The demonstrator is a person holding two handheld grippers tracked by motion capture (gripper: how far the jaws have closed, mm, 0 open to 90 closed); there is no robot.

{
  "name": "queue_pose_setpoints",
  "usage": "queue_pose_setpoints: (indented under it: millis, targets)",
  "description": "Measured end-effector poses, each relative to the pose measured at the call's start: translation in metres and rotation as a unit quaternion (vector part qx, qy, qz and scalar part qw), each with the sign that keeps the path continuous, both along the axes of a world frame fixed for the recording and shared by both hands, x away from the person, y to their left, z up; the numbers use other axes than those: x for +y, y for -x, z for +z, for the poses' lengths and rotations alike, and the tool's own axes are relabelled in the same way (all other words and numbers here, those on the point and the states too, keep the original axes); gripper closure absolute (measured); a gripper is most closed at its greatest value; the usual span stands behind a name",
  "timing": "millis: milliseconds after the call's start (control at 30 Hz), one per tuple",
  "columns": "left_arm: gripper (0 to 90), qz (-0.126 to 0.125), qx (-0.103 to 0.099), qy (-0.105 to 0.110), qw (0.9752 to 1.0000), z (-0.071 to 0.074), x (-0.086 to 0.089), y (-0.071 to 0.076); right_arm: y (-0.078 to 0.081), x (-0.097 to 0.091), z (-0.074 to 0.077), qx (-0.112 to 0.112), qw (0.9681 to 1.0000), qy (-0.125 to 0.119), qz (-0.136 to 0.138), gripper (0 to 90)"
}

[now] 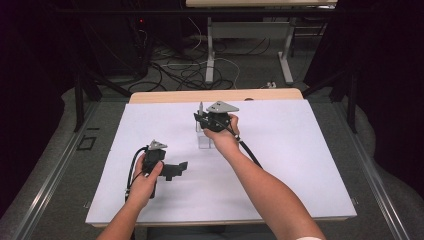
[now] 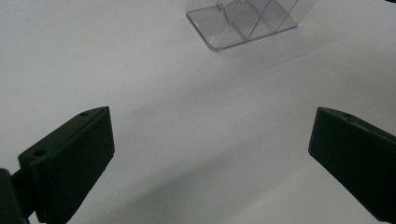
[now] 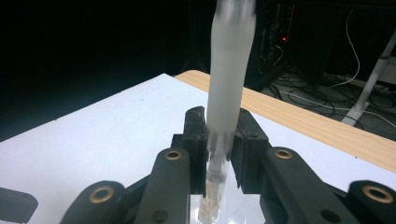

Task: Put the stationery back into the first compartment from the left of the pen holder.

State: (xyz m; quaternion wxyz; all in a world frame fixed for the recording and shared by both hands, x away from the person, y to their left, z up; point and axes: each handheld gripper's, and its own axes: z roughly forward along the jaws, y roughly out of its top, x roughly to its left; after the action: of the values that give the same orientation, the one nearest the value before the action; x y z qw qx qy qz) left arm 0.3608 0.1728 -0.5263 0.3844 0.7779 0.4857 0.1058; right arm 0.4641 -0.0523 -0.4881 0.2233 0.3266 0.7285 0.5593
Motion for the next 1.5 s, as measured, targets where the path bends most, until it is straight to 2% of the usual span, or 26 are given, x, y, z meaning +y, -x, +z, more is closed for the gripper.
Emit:
queue_pose_setpoints:
  millis: [167, 233, 300, 333, 433, 700, 767, 933, 1033, 1167, 1200, 1267, 1500]
  targets:
    - [0.2, 0.000, 0.000, 0.001, 1.0000, -0.001, 0.000, 0.000, -0.001, -0.001, 0.000, 0.003, 1.0000, 0.003, 0.002, 67.9]
    - [0.2, 0.000, 0.000, 0.001, 1.0000, -0.001, 0.000, 0.000, 0.001, -0.002, 0.001, 0.011, 0.9999, 0.004, -0.001, 66.3]
    - [0.2, 0.000, 0.000, 0.001, 1.0000, -0.001, 0.000, 0.000, 0.001, -0.003, 0.002, 0.009, 0.9999, -0.006, 0.000, 63.5]
    - [0.2, 0.000, 0.000, 0.001, 1.0000, -0.001, 0.000, 0.000, 0.002, -0.005, 0.003, 0.012, 0.9999, 0.000, 0.001, 62.3]
    - [0.2, 0.002, 0.001, 0.000, 1.0000, -0.001, 0.000, 0.000, 0.004, -0.006, 0.004, 0.002, 1.0000, -0.009, 0.002, 58.5]
    - [0.2, 0.003, 0.002, -0.002, 1.0000, -0.002, 0.001, -0.001, 0.013, -0.018, 0.008, 0.008, 0.9999, -0.009, 0.003, 49.4]
    - [0.2, 0.003, 0.002, -0.002, 1.0000, -0.002, 0.001, -0.001, 0.016, -0.021, 0.010, 0.009, 0.9999, -0.008, 0.003, 48.8]
    - [0.2, 0.004, 0.003, 0.000, 1.0000, -0.002, 0.001, -0.001, 0.025, -0.031, 0.016, -0.009, 0.9998, -0.014, 0.009, 44.3]
    - [0.2, 0.004, 0.004, -0.001, 1.0000, -0.002, 0.002, -0.001, 0.031, -0.036, 0.019, -0.009, 0.9999, -0.010, 0.011, 38.5]
    - [0.2, 0.005, 0.003, -0.003, 1.0000, -0.002, 0.002, -0.001, 0.038, -0.044, 0.021, 0.013, 0.9999, 0.003, 0.008, 28.0]
    - [0.2, 0.005, 0.003, -0.003, 1.0000, -0.002, 0.002, -0.001, 0.040, -0.045, 0.020, 0.018, 0.9998, -0.004, 0.009, 26.0]
    - [0.2, 0.005, 0.002, -0.003, 1.0000, -0.002, 0.002, -0.001, 0.045, -0.049, 0.020, 0.022, 0.9997, 0.004, 0.009, 21.7]
    - [0.2, 0.004, 0.002, -0.003, 1.0000, -0.003, 0.002, 0.000, 0.060, -0.063, 0.016, 0.015, 0.9998, 0.012, 0.008, 16.1]
